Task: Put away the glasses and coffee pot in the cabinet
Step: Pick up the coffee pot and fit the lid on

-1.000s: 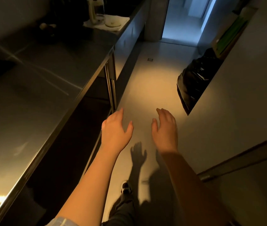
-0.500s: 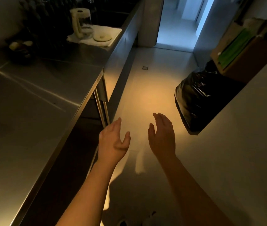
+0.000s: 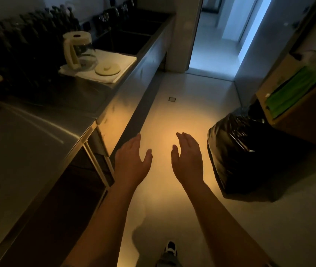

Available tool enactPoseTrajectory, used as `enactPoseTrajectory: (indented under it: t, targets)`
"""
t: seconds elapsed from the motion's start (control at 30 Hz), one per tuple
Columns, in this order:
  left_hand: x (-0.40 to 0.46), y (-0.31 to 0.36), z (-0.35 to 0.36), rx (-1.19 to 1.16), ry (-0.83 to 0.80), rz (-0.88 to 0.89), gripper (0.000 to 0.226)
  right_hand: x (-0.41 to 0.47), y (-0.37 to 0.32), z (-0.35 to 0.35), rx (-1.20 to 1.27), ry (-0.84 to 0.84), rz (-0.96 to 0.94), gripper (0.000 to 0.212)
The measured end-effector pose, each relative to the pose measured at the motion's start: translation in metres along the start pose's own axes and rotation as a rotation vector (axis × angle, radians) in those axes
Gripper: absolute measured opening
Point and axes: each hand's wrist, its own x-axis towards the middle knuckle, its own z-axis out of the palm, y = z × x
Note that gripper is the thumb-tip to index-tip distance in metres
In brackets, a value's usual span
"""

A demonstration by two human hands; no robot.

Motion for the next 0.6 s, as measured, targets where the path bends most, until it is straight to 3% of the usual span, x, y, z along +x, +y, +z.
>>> enactPoseTrajectory:
  t: [0.27, 0.6]
  targets:
    - [0.104, 0.038, 0.034, 0.029, 0.035, -0.089, 0.064, 0.119, 0.025, 0.018, 0.030, -0.084, -0.029, 0.044]
    - [0.219, 0.004, 0.046, 0.029, 0.091, -0.199, 0.063, 0.242, 0.009, 0.097, 0.054, -0.207, -0.148, 0.043]
